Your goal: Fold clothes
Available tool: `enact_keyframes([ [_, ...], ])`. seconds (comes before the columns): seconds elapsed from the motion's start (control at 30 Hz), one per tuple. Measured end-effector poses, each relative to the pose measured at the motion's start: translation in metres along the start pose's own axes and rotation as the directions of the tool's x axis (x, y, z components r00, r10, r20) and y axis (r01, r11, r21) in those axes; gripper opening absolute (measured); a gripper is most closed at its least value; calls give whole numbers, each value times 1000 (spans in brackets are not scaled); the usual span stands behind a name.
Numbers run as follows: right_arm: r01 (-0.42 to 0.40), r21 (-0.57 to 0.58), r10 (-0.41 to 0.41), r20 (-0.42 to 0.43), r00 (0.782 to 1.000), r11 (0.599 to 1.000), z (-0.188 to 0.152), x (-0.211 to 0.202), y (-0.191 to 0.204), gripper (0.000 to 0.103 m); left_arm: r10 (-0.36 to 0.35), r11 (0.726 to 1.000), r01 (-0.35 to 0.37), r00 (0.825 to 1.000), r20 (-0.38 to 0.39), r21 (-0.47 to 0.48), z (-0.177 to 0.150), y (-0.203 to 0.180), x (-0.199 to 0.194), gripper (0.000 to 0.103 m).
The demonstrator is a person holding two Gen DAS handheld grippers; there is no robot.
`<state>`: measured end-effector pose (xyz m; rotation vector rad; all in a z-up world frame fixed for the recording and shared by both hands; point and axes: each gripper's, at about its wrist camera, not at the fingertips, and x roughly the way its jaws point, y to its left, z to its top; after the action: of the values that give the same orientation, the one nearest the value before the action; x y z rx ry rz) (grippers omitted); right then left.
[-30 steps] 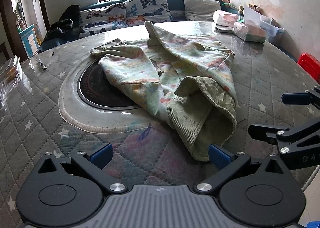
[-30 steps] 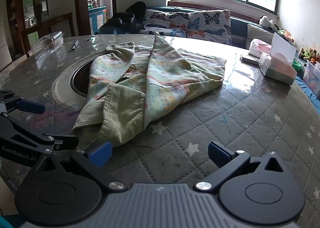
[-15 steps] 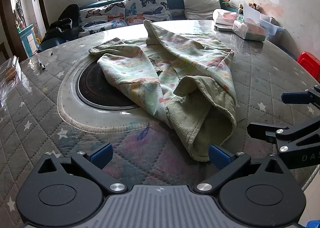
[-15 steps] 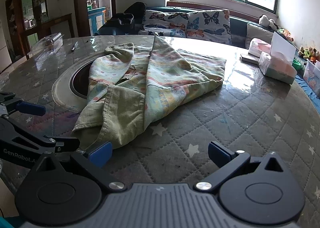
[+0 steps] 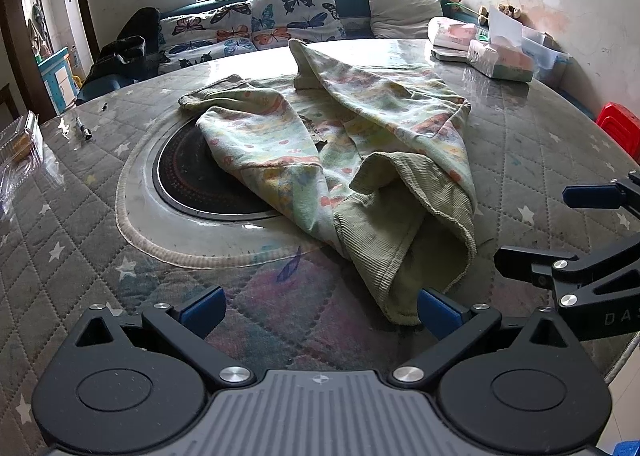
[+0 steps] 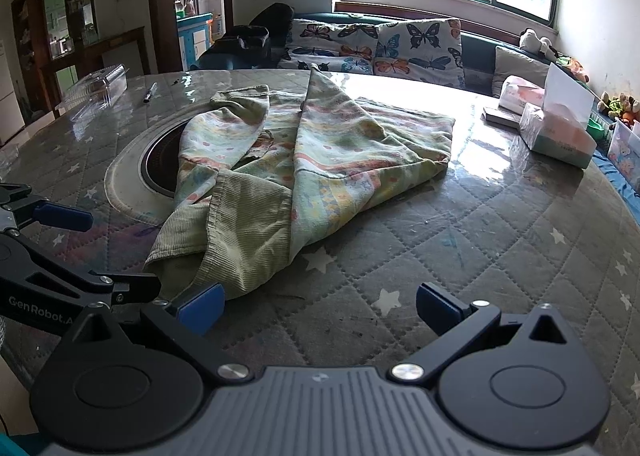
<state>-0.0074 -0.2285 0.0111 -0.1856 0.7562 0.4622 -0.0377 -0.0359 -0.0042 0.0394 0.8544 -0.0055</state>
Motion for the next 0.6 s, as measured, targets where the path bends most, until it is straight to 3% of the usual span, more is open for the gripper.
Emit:
enact_keyframes([
  [0.6, -15, -21, 16, 28, 999, 1000, 19, 2, -5, 103, 12, 999, -11, 999, 35, -35, 17, 21, -2, 103],
])
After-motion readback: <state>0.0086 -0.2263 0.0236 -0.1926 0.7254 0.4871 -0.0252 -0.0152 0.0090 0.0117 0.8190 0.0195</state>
